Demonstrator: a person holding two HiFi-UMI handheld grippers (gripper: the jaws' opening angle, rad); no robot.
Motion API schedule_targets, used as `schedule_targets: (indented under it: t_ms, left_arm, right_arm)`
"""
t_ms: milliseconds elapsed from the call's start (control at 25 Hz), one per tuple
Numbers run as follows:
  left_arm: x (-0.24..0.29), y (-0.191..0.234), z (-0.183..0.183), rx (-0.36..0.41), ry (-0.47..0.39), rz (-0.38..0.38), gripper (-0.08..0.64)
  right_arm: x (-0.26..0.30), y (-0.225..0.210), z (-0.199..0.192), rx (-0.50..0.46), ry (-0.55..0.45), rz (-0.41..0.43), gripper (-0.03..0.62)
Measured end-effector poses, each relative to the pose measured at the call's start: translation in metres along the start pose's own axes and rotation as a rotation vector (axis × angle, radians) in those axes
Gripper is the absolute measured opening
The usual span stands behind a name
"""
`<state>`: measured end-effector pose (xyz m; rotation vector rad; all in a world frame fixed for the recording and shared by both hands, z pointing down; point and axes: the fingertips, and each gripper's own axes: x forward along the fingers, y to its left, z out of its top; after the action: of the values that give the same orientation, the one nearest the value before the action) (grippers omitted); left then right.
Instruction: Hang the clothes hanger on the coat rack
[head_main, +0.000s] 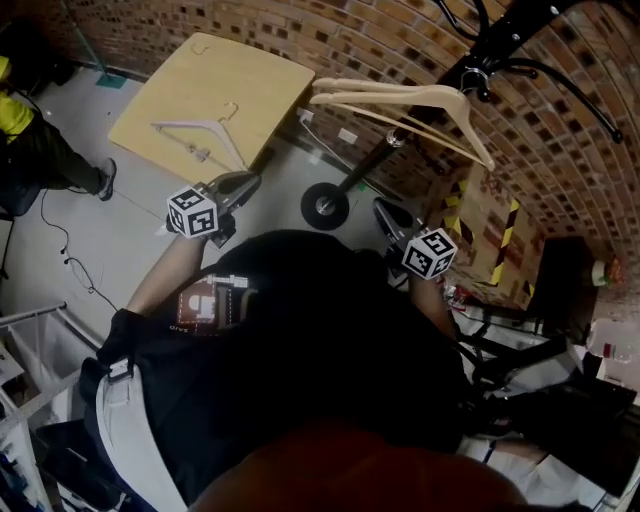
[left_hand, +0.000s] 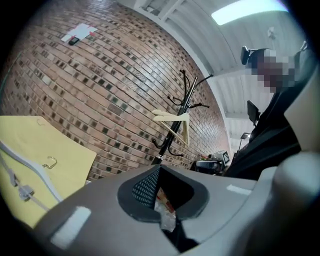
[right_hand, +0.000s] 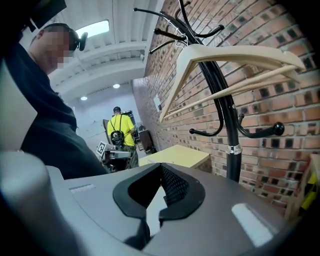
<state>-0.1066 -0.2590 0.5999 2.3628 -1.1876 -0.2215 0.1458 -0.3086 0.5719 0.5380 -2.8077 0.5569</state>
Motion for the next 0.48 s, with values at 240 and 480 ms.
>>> schedule_targets:
  t_ms: [240, 480]
  left_arm:
    - [0.005, 0.079, 0.0, 0.05, 0.131, -0.078, 0.003]
    - [-0.027, 0.189, 0.003, 0.115, 0.29, -0.051, 0.003]
  right_arm:
    - [0.035, 0.007, 0.013, 0.014, 0.025, -0.116, 0.014]
    - [0.091, 0.024, 0.013, 0.052, 0.035, -0.186, 0.014]
